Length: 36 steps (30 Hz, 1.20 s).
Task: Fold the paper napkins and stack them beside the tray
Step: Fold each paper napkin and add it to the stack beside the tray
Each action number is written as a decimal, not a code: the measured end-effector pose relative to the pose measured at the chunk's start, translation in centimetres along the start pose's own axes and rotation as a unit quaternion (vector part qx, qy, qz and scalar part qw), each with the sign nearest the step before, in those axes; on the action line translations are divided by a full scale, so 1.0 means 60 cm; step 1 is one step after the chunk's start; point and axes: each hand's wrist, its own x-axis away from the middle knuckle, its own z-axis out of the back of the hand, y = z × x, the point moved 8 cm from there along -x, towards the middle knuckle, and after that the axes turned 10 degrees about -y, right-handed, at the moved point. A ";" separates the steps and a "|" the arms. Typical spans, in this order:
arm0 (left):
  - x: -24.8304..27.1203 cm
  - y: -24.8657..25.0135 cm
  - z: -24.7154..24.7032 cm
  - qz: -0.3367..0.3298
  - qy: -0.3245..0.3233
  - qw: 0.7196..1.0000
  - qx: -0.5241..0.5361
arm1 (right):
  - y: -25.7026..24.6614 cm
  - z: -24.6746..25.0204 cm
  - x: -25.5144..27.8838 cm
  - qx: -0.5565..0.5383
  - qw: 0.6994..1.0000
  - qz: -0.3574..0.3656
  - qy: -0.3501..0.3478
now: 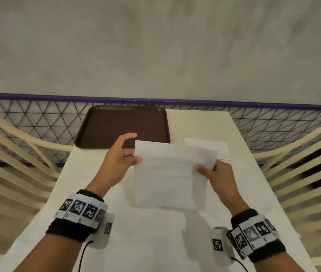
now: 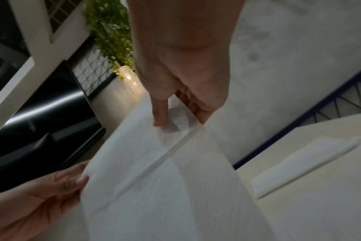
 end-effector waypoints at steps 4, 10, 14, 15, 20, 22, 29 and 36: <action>0.053 -0.037 -0.041 -0.007 0.007 1.000 0.029 | 0.027 0.013 0.065 0.020 0.999 0.033 -0.025; 0.127 -0.185 -0.127 0.017 -0.072 0.993 -0.092 | 0.159 0.006 0.141 0.122 0.983 0.001 -0.135; 0.161 -0.262 -0.161 0.102 -0.108 0.985 -0.084 | 0.235 0.004 0.173 0.211 0.964 -0.040 -0.158; 0.165 -0.271 -0.163 0.126 -0.102 0.985 -0.063 | 0.242 0.002 0.180 0.225 0.959 -0.050 -0.164; 0.130 -0.269 -0.142 0.109 -0.039 0.989 -0.090 | 0.254 0.011 0.161 0.235 0.961 -0.103 -0.102; 0.103 -0.266 -0.130 0.101 -0.001 0.988 -0.114 | 0.251 0.018 0.138 0.259 0.954 -0.141 -0.062; 0.054 -0.250 -0.136 0.050 0.079 0.984 -0.148 | 0.265 0.014 0.106 0.315 0.925 -0.208 -0.036; 0.109 -0.256 -0.299 -0.124 -0.178 0.841 -0.495 | 0.265 0.010 0.109 0.332 0.919 -0.214 -0.022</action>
